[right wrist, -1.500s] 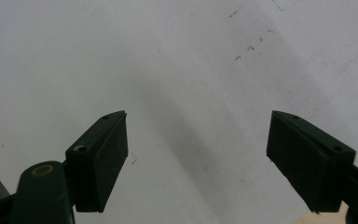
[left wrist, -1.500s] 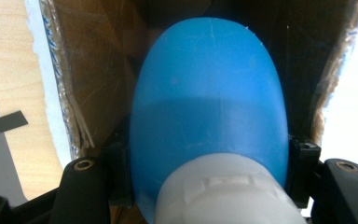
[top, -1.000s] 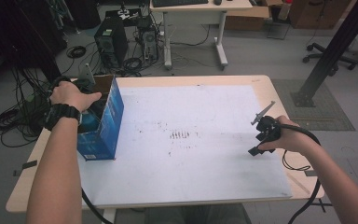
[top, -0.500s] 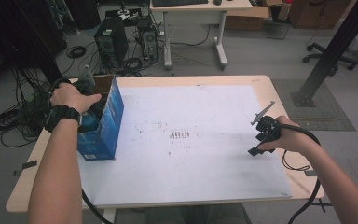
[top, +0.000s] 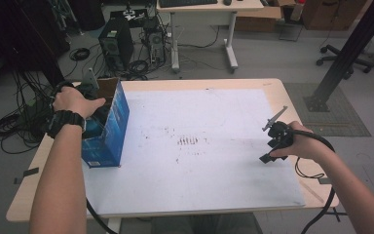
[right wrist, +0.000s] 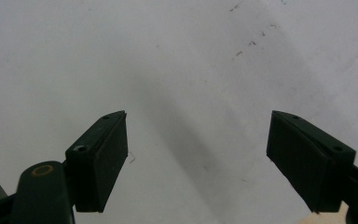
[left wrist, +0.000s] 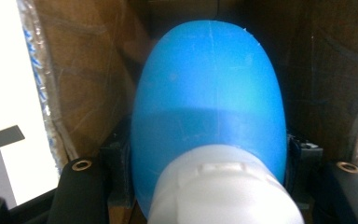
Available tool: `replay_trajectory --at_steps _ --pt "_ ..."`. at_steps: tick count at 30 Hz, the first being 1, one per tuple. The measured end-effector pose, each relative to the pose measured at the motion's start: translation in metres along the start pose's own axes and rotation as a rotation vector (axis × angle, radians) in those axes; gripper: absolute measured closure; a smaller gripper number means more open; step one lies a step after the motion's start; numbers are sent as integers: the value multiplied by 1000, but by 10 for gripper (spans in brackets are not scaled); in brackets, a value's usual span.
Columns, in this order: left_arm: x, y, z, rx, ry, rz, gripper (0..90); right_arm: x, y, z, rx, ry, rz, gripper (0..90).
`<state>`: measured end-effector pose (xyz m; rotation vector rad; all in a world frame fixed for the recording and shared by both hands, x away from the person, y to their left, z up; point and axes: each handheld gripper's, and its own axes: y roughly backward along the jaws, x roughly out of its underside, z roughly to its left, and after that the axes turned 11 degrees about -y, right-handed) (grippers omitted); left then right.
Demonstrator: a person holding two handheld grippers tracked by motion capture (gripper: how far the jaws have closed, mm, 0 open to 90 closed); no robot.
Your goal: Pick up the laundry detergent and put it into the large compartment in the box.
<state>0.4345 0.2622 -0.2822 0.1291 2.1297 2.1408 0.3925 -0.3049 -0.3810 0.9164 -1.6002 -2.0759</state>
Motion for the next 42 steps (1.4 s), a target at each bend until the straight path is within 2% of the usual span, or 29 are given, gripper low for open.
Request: replay_trajectory --at_steps 4,13,21,29,37,42 --pt "1 2 0 5 8 -9 353 -1 -1 1 -2 2 -1 207" --pt "3 5 -1 4 16 -20 266 0 0 1 -2 3 -2 207" --pt "5 9 -2 -1 29 -22 264 0 0 1 -3 3 -3 207" --pt "5 20 -5 -24 24 -24 261 -1 -1 2 -4 9 -3 207" --pt "5 27 -7 -29 22 -19 250 -1 0 3 -3 8 -5 207" --pt "5 35 -8 -54 22 -24 241 -1 1 3 -2 8 -5 207"
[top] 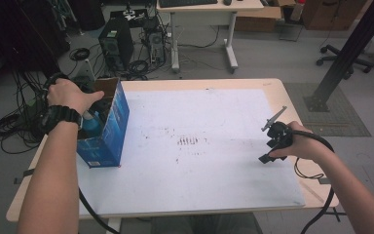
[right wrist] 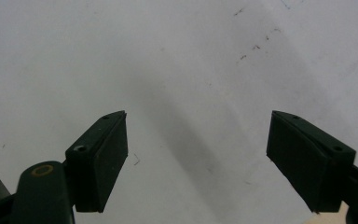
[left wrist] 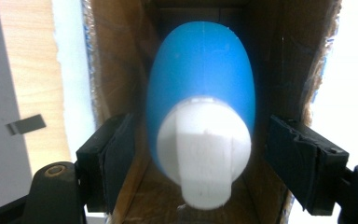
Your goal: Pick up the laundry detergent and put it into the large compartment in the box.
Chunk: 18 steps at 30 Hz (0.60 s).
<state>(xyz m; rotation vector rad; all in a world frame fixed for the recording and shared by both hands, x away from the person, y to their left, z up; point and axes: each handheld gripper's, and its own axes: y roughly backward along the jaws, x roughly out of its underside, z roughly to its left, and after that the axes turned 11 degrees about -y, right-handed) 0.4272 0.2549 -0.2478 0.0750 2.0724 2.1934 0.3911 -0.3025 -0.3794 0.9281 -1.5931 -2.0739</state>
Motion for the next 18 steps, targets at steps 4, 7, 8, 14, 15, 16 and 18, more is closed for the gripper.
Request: replay_trajectory --at_steps 4,7,8,14,15,16,18 --pt "0 7 0 -12 3 -12 224 0 1 0 2 -1 -1 207" --pt "0 14 -1 -17 1 -26 221 -1 1 1 1 1 -1 207" --pt "0 16 -1 -18 -1 -29 221 -1 1 1 1 1 0 207" --pt "-1 28 -4 -23 -12 -51 205 -1 1 1 1 3 1 207" --pt "-1 30 -4 -24 -13 -56 201 -1 1 1 1 3 0 207" --pt "-1 31 -5 -23 -15 -55 199 -1 1 2 1 2 0 207" --pt "-1 34 -5 -19 -11 -56 196 -2 1 2 2 3 -1 207"
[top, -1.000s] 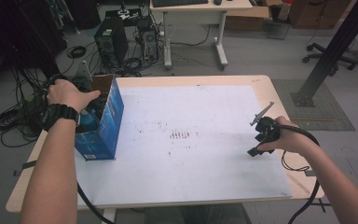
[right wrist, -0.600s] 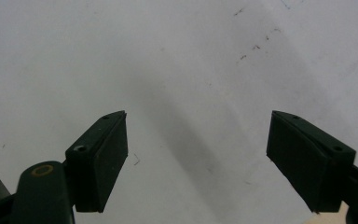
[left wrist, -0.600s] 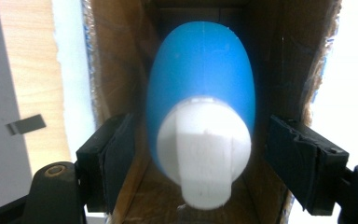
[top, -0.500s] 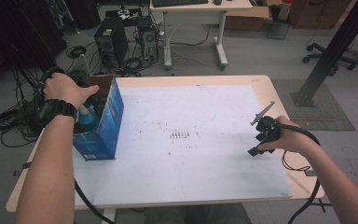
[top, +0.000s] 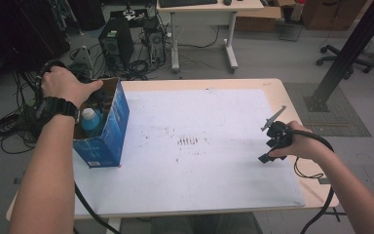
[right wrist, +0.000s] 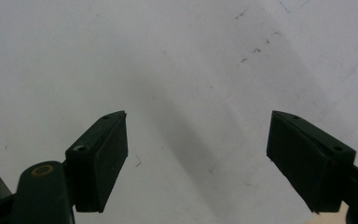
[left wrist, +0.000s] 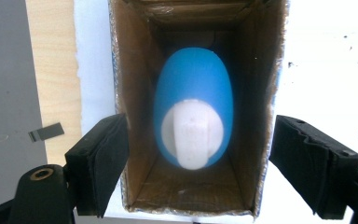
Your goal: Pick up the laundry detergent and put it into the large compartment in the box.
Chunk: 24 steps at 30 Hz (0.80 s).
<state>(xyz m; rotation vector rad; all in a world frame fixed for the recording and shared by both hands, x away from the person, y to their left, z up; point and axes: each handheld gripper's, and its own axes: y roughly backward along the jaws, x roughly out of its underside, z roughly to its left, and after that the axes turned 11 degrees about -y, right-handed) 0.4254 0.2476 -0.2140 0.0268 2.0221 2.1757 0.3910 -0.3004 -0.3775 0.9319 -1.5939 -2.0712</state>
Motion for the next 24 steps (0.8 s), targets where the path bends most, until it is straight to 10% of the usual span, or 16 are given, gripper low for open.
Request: replay_trajectory --at_steps 24 --pt "-2 21 -11 10 -55 -44 178 0 3 1 1 2 -6 207"
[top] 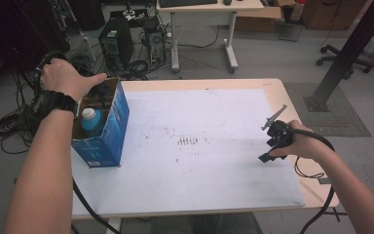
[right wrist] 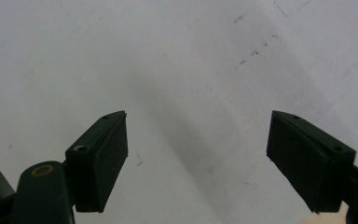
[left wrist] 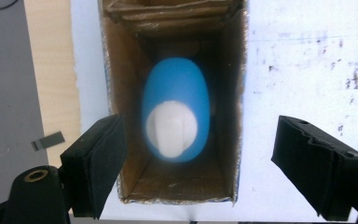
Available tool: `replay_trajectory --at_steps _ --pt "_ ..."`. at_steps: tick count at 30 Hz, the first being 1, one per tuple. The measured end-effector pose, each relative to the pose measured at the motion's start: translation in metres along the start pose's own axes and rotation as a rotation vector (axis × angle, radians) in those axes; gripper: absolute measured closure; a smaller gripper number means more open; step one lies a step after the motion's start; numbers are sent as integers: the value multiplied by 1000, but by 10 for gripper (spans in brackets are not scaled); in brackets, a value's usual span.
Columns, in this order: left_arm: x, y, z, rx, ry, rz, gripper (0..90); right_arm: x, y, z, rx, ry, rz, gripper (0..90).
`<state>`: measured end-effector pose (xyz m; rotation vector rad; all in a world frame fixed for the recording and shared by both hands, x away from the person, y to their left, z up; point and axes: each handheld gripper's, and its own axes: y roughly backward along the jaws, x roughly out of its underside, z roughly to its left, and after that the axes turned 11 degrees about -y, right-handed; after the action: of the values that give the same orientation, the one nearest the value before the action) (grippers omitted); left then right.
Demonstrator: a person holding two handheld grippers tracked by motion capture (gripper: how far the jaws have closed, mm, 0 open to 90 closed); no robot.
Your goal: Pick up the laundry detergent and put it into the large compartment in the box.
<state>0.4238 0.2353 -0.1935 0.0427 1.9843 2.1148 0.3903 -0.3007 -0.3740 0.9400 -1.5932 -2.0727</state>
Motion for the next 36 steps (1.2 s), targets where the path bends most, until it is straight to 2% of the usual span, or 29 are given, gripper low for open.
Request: replay_trajectory --at_steps 1,7,11,14,17,20,21,24,26,30,31,36 --pt "0 2 -3 12 -26 -10 172 0 0 0 -1 2 1 207" --pt "-3 5 -11 22 -57 -23 164 0 1 0 0 1 2 207" --pt "-5 6 -19 28 -109 -32 158 0 1 1 1 -1 0 207" --pt "-7 6 -32 37 -172 -30 158 0 1 1 -1 0 1 206" --pt "-8 5 -37 41 -193 -34 154 0 1 1 -3 -1 1 206" --pt "-11 5 -48 43 -238 -33 154 1 0 1 0 1 1 206" --pt "-11 5 -48 43 -238 -33 154 1 0 1 0 1 1 206" --pt "-13 3 -59 50 -283 -33 152 2 1 0 2 -1 1 206" --pt "-14 3 -62 51 -292 -34 152 2 1 0 2 -1 1 206" --pt "-15 1 -77 63 -352 -35 152 2 1 0 4 -5 2 206" --pt "-15 1 -77 63 -352 -35 152 2 1 0 4 -5 2 206" --pt "-17 -2 -90 74 -415 -40 152 2 1 0 3 -3 1 206"
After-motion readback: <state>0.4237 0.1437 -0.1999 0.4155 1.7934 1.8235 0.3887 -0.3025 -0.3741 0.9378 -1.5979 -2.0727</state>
